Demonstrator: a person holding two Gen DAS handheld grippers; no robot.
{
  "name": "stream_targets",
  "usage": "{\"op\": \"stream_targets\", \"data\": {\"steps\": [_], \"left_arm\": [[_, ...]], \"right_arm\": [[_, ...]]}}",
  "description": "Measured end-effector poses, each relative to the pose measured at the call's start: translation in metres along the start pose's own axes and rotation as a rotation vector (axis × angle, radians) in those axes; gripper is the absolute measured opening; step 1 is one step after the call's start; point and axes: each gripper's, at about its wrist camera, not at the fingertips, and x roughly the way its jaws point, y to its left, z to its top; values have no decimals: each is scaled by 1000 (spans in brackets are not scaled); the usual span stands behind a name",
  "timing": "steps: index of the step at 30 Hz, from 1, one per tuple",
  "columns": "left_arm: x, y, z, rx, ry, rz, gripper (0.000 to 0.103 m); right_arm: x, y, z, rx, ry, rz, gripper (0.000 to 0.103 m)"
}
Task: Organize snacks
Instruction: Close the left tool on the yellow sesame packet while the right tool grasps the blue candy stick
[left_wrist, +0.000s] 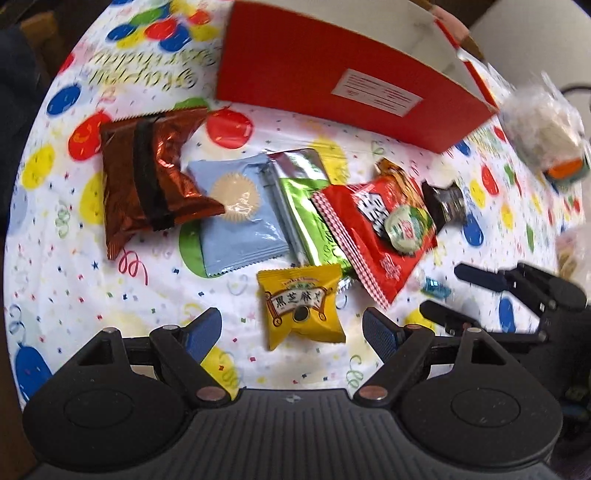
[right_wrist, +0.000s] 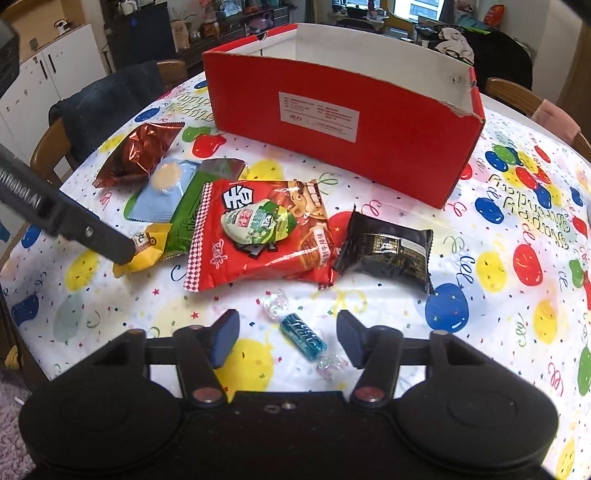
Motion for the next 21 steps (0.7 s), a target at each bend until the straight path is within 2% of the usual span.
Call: {"op": "stream_targets", "data": {"steps": [6, 10, 13, 17, 21], "left_arm": [[9, 6, 4, -63, 21, -16, 83], [13, 1, 4, -53, 25, -5, 82], [17, -2, 4, -48, 31, -2, 79], [20, -4, 2, -44, 36, 3, 78], [23, -4, 2, -44, 41, 9, 78]], "right_arm": [[6, 2, 0, -41, 18, 3, 47], [9, 2, -1, -53, 32, 7, 39], [11, 1, -2, -54, 39, 2, 38], [12, -1, -4, -51, 46, -8, 31], [13, -1, -5, -44, 45, -4, 30]]}}
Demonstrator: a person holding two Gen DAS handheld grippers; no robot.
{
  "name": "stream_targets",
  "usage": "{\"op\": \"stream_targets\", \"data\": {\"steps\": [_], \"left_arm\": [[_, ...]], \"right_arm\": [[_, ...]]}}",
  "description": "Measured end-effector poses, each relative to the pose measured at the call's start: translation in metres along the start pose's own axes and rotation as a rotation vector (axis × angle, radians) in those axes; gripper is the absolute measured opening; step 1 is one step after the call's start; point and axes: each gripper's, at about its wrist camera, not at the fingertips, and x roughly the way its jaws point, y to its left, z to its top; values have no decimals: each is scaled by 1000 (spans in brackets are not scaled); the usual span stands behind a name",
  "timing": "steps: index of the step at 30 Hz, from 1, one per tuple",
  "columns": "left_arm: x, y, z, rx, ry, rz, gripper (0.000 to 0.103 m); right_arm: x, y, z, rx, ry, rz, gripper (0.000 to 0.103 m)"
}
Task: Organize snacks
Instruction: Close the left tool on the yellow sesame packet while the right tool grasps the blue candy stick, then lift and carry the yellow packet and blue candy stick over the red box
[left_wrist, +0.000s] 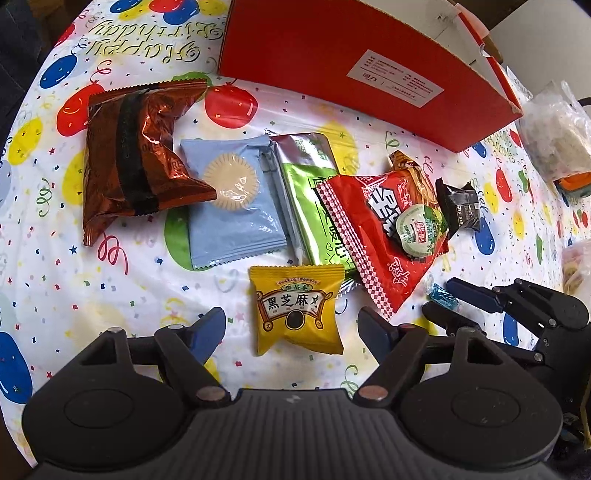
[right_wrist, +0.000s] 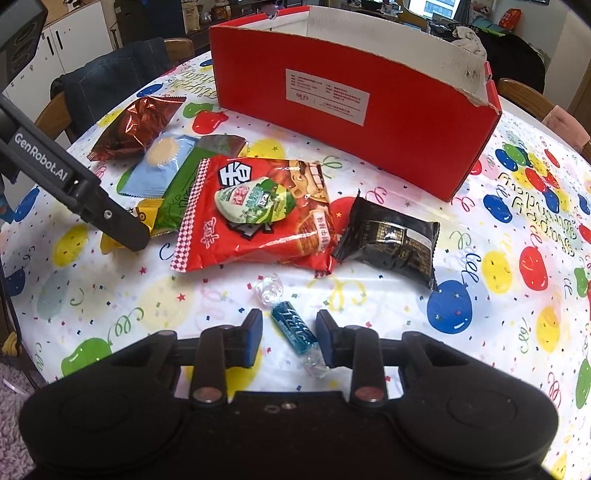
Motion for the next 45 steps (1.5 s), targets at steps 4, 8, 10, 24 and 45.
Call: {"op": "stream_targets", "data": {"steps": [4, 8, 10, 24, 45], "left_arm": [[1, -1, 0, 4, 1, 4, 71], [0, -1, 0, 0, -10, 20, 57], [0, -2, 0, 6, -13, 26, 53], [-6, 9, -6, -14, -33, 9, 43], [-58, -1, -8, 68, -198, 40, 43]], "right_arm": [[0, -1, 0, 11, -3, 6, 26], [-1, 1, 0, 16, -7, 0, 19], [-1, 1, 0, 21, -8, 1, 15], [-7, -4, -3, 112, -14, 14, 11], [-56, -3, 23, 226, -154, 38, 11]]}}
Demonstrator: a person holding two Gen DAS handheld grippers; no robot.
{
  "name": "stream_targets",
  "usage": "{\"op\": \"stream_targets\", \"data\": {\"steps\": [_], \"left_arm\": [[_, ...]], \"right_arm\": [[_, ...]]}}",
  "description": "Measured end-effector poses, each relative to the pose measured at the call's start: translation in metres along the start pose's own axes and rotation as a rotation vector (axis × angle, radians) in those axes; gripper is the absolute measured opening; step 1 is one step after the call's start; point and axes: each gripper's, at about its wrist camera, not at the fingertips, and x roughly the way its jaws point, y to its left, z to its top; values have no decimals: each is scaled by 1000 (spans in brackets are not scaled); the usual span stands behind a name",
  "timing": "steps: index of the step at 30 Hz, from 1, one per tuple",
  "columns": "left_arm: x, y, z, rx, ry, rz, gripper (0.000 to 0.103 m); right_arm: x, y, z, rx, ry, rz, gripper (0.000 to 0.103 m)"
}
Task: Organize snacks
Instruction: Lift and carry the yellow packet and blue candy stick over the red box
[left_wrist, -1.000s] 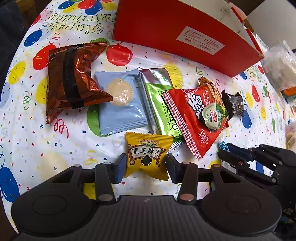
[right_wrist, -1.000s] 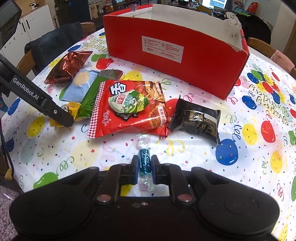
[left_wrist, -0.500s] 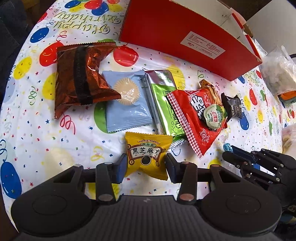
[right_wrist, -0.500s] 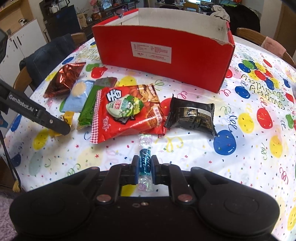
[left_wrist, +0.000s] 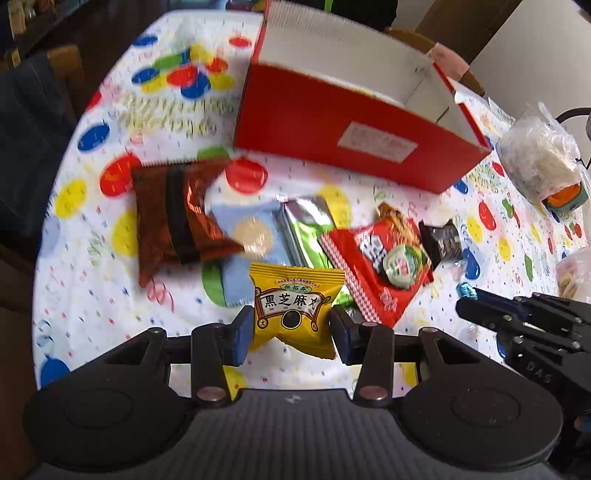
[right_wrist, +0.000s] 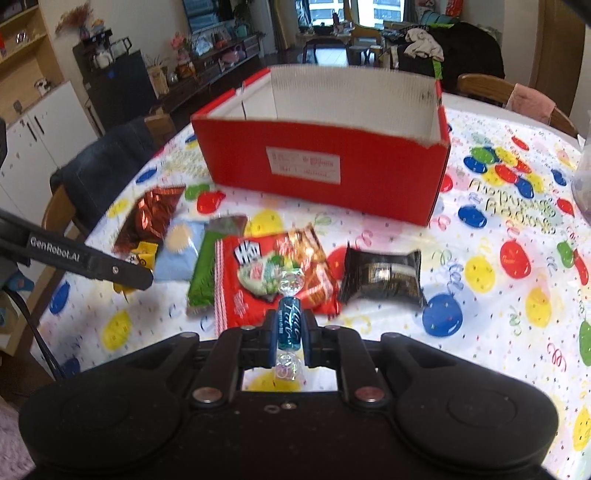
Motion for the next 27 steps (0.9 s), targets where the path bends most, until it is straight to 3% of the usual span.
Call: {"op": "stream_targets", "data": {"steps": [27], "left_arm": [[-46, -30, 70, 90, -189, 27, 43]], "right_arm": [[-31, -15, 87, 26, -204, 3, 11]]}}
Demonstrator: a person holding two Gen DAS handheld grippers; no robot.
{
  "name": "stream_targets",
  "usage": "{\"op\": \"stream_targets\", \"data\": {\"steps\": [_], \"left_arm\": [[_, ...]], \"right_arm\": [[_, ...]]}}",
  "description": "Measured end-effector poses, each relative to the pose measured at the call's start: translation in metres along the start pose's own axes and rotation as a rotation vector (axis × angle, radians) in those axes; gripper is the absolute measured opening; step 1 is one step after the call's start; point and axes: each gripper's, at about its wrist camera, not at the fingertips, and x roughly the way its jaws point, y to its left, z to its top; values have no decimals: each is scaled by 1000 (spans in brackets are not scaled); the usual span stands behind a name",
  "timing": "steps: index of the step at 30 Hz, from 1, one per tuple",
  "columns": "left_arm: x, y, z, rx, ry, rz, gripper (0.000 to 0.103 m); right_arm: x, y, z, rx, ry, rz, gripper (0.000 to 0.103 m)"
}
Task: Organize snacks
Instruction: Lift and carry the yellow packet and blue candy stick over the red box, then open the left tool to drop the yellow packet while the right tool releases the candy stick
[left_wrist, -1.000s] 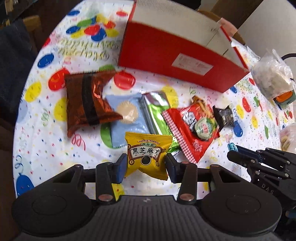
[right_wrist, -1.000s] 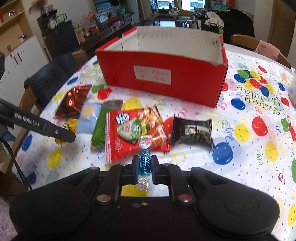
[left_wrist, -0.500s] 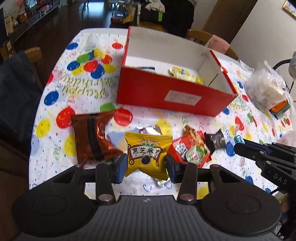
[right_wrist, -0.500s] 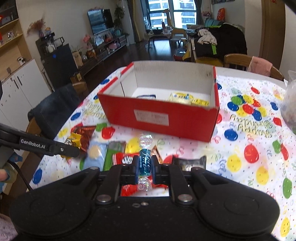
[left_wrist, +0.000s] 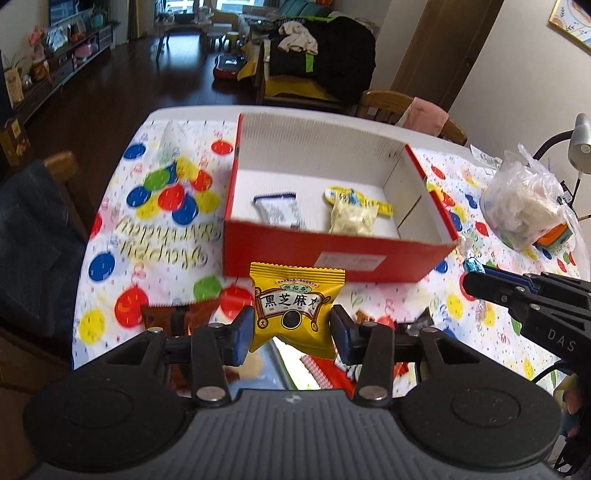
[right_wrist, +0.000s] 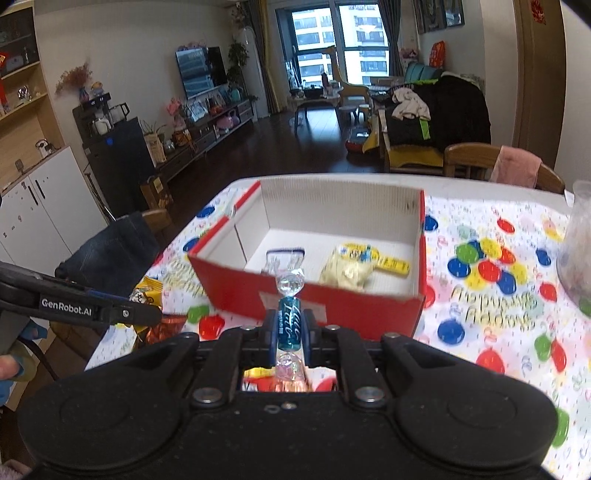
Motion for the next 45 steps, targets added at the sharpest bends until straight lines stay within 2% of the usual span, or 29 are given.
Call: {"op": "stream_targets", "data": {"steps": [11, 22, 35, 45], "left_arm": [[18, -18, 46, 24, -14, 35, 44], [54, -25, 98, 10, 14, 76, 44], [121, -26, 137, -11, 128, 148, 44], [166, -23, 154, -36, 256, 160, 44]], "right_arm": [[21, -27, 38, 7, -31, 5, 11], [65, -61, 68, 45, 12, 23, 11], [138, -88, 86, 40, 135, 23, 11], [189, -91, 91, 38, 263, 30, 11]]}}
